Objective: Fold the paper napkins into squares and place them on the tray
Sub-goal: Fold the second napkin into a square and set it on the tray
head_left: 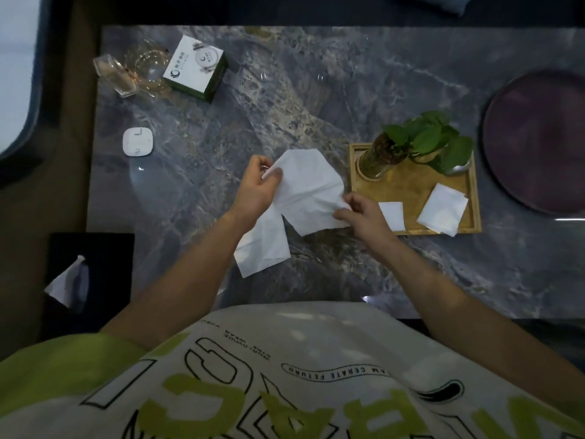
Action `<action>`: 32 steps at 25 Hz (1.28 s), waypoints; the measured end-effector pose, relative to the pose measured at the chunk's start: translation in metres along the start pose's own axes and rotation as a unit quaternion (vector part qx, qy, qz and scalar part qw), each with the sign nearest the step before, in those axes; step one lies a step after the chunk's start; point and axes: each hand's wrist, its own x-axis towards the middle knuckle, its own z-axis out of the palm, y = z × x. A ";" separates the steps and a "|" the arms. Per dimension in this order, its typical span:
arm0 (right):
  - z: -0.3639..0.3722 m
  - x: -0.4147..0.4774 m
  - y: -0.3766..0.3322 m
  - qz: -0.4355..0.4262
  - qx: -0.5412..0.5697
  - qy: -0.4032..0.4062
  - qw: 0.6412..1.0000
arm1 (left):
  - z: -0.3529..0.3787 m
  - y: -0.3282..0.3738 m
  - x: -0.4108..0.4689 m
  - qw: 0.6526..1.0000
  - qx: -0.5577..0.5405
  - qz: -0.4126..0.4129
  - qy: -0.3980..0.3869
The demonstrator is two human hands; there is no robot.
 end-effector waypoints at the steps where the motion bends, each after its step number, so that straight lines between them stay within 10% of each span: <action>1: -0.001 -0.004 -0.004 0.007 0.026 -0.008 1.000 | 0.000 0.004 -0.005 1.000 0.003 0.008 0.001; 5: 0.002 -0.018 -0.026 0.041 0.173 -0.031 0.984 | -0.005 0.018 -0.020 0.997 0.047 0.056 -0.004; 23: 0.019 -0.036 -0.101 -0.003 0.217 -0.145 0.965 | -0.049 0.075 -0.042 0.984 0.020 0.162 -0.067; 32: 0.008 -0.038 -0.140 -0.084 0.207 -0.081 0.971 | -0.053 0.094 -0.055 0.968 -0.222 -0.007 -0.118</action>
